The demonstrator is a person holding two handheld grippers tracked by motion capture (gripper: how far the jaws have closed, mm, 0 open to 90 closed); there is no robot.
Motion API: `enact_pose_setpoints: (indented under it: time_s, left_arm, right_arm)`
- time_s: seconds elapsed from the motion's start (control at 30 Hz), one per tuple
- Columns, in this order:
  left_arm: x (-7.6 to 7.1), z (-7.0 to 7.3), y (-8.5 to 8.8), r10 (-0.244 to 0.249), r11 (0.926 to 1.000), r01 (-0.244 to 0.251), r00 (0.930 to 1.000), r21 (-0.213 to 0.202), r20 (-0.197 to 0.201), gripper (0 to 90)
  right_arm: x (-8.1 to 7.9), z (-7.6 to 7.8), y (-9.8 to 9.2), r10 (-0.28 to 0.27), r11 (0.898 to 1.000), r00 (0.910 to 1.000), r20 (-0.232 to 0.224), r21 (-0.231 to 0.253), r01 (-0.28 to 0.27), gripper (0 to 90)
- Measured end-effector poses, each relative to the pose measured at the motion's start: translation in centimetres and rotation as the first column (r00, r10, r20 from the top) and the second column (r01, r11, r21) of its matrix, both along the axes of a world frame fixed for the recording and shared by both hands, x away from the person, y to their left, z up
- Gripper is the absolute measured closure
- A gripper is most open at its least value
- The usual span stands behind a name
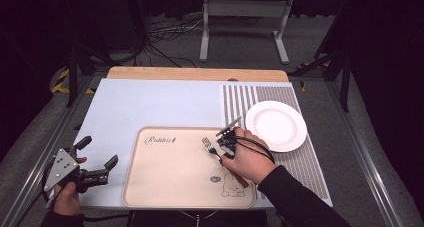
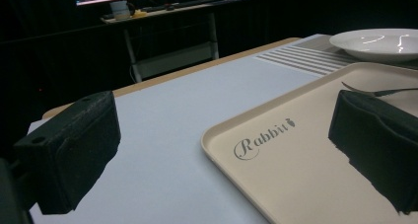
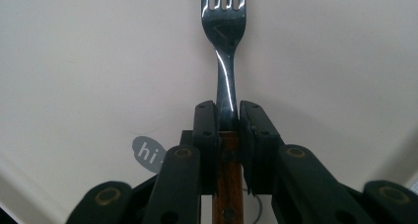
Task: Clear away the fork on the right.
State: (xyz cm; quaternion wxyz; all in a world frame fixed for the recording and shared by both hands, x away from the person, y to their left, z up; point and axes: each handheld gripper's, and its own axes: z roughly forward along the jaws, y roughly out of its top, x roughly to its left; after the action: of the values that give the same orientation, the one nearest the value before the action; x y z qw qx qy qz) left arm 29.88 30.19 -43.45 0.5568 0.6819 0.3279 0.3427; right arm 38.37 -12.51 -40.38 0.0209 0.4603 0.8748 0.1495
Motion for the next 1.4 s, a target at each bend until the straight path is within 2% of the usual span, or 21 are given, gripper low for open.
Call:
enact_pose_setpoints:
  time_s: [0.5,0.93,1.07,1.23,1.33,1.37,1.4]
  left_arm:
    - [0.0,0.0,0.0,0.000,1.0000,0.000,1.0000,0.000,-0.008,0.0]
    - [0.0,0.0,-0.1,0.002,1.0000,-0.002,1.0000,-0.001,-0.006,0.0]
    - [0.0,0.0,0.0,0.002,1.0000,-0.002,1.0000,0.000,-0.007,0.0]
    - [0.0,0.0,0.0,0.002,1.0000,-0.002,1.0000,0.003,-0.006,0.0]
    - [0.0,0.0,0.0,0.002,1.0000,-0.002,1.0000,0.001,-0.006,0.0]
    - [0.0,0.0,0.0,0.002,1.0000,-0.002,1.0000,0.002,-0.006,0.0]
    - [0.0,0.0,0.0,0.002,1.0000,-0.002,1.0000,0.003,-0.006,0.0]
  right_arm:
    - [-0.1,-0.7,0.1,-0.012,1.000,0.9989,-0.046,-0.016,0.011,78.5]
    - [0.0,-1.2,0.0,0.004,1.000,0.9982,-0.059,-0.025,-0.006,77.1]
    - [0.0,-1.1,-0.1,0.022,1.000,0.9985,-0.051,-0.011,-0.022,68.2]
    - [0.0,-0.9,-0.1,0.029,1.000,0.9990,-0.034,0.004,-0.029,61.5]
    - [0.0,-0.7,-0.1,0.052,0.998,0.9987,0.003,0.031,-0.052,52.2]
    - [0.0,-0.7,-0.1,0.073,0.996,0.9970,0.027,0.044,-0.074,47.2]
    - [0.2,-0.7,0.0,0.112,0.991,0.9905,0.079,0.061,-0.117,38.4]
